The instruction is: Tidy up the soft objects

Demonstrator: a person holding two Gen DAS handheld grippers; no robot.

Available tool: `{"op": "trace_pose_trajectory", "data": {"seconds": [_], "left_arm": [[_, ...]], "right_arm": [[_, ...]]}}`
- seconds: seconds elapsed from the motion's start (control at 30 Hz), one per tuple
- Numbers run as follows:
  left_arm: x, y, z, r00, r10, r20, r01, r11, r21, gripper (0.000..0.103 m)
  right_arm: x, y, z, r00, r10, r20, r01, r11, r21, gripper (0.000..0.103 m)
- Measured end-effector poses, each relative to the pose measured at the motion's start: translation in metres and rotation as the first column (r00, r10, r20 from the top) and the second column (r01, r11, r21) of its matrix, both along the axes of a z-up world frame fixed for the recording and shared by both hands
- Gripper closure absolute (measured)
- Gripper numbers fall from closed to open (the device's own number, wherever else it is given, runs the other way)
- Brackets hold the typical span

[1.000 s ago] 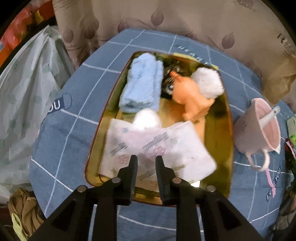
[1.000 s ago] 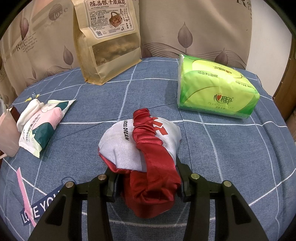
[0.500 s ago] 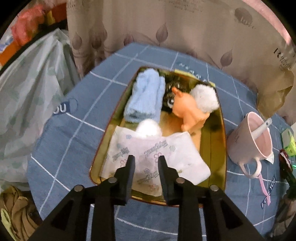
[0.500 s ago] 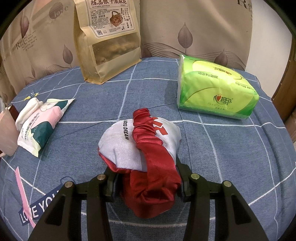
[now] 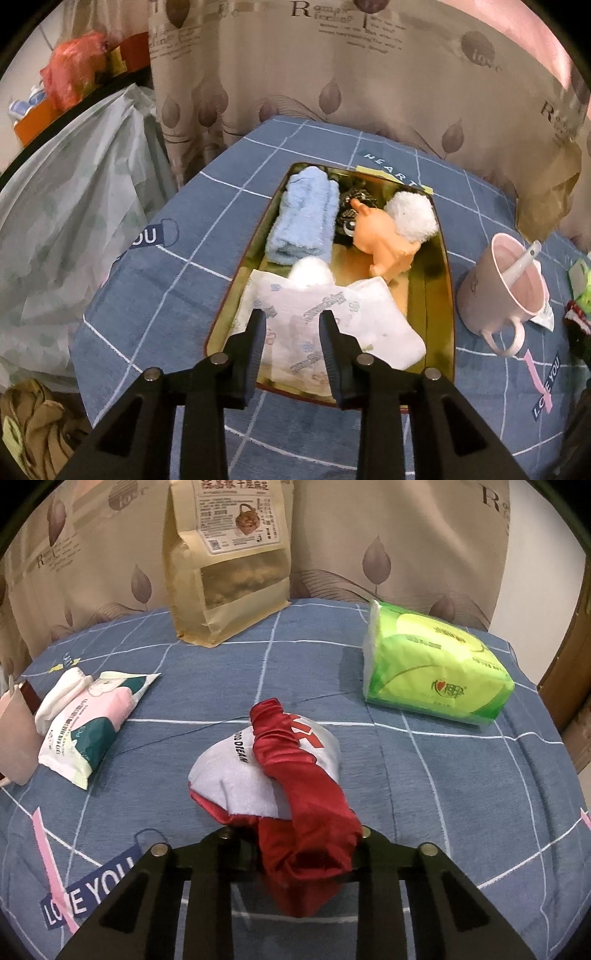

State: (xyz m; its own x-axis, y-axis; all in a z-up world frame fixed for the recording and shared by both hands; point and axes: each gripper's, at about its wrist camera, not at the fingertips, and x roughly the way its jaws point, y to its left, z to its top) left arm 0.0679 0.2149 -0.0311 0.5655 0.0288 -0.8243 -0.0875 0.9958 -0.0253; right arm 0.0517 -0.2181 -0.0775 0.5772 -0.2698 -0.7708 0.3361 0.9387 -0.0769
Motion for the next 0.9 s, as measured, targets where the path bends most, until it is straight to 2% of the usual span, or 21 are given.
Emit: {"op": "trace_pose_trajectory", "data": {"seconds": [0.23, 0.57, 0.63, 0.67, 0.73, 0.9], "left_arm": [[0.000, 0.011, -0.002, 0.999, 0.037, -0.003, -0.037, 0.999, -0.008, 0.072], [-0.003, 0.015, 0.000, 0.998, 0.063, 0.021, -0.063, 0.997, 0.031, 0.071], [-0.003, 0.017, -0.001, 0.998, 0.062, 0.019, -0.062, 0.998, 0.019, 0.071], [-0.002, 0.017, -0.001, 0.998, 0.061, 0.018, -0.061, 0.998, 0.013, 0.071], [-0.003, 0.017, 0.000, 0.998, 0.061, 0.023, -0.061, 0.998, 0.015, 0.071], [-0.005, 0.018, 0.005, 0.996, 0.067, 0.055, -0.068, 0.998, 0.015, 0.071]], "right_arm": [[-0.004, 0.004, 0.026, 0.999, 0.034, 0.033, -0.033, 0.999, -0.015, 0.080], [-0.011, 0.032, 0.061, 0.988, 0.130, 0.079, -0.128, 0.991, -0.023, 0.080], [-0.013, 0.039, 0.070, 0.982, 0.163, 0.094, -0.162, 0.987, -0.019, 0.080], [-0.031, 0.047, 0.074, 0.979, 0.179, 0.102, -0.178, 0.984, -0.021, 0.080], [-0.039, 0.053, 0.080, 0.971, 0.210, 0.114, -0.208, 0.978, -0.023, 0.080], [-0.047, 0.087, 0.095, 0.939, 0.313, 0.142, -0.314, 0.949, -0.014, 0.080]]}}
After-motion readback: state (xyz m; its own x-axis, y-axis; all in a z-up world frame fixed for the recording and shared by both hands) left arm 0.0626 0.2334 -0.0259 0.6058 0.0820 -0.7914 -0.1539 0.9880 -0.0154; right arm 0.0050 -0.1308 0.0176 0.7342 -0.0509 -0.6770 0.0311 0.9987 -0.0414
